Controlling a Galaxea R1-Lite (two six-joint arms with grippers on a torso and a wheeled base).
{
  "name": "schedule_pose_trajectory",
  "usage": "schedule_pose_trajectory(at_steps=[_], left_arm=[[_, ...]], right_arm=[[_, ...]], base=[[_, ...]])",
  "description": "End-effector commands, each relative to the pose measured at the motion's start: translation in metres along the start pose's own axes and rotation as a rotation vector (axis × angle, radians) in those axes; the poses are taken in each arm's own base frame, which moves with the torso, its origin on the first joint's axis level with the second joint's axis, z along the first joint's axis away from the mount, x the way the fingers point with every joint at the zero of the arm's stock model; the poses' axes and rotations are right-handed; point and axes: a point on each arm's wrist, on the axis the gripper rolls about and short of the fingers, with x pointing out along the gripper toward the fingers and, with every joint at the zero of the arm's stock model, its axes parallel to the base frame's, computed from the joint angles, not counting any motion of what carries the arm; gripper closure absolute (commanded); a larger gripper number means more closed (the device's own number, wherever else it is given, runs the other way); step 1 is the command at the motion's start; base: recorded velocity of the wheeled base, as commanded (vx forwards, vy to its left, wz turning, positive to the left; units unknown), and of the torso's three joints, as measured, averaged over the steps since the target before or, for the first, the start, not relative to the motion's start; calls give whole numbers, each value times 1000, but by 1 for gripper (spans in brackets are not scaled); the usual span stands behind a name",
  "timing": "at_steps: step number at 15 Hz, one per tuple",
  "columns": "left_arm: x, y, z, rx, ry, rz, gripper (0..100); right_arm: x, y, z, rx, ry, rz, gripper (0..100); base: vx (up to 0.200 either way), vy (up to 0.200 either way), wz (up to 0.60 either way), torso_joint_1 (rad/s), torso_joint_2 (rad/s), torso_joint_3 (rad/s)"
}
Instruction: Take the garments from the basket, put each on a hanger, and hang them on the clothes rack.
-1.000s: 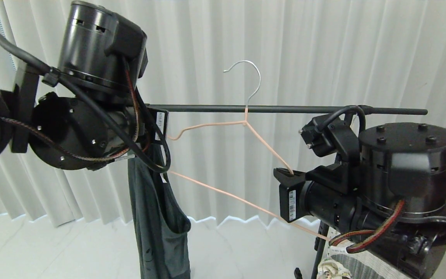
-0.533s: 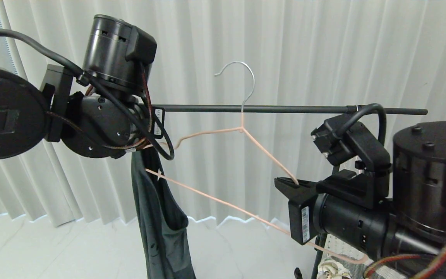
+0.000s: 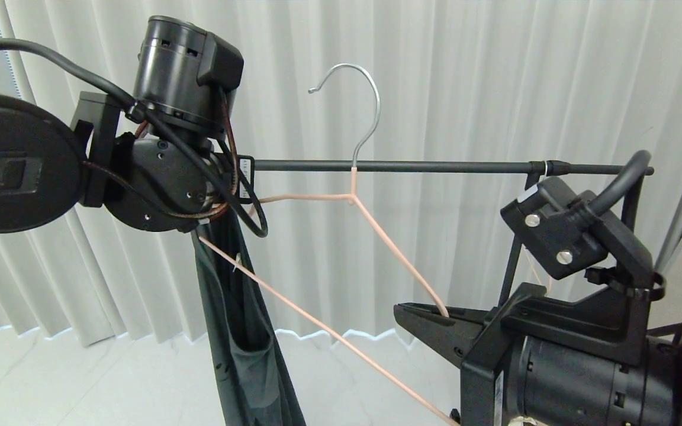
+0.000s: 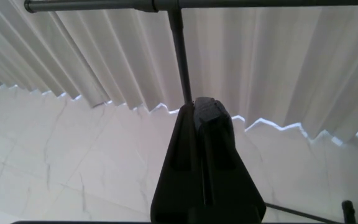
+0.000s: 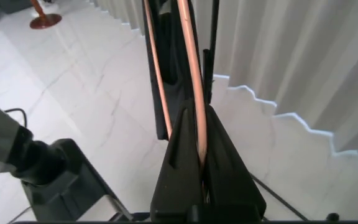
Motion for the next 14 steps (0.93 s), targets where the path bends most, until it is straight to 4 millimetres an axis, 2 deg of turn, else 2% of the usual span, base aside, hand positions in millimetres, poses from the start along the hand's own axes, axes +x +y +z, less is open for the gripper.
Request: schedule_pose_trajectory(at_steps=[1,6,11,14], left_arm=[[0,1,0,-3,-1,3,100],[11,9,-2,3,24,47,100],[3,16,-9,69,83,39,100],[-6,14,-8,67,70,7,100]], right_arm=[[-2,0,0,25,-2,1,100],[-14,-7,-3,52,65,-36,100],[-7,-17,0,77,30,-90,100],[-5,-21,-6,85,14,-93,100]], base=[[0,0,0,0,0,0],[0,0,0,0,0,0],[0,0,0,0,0,0],[0,0,0,0,0,0]])
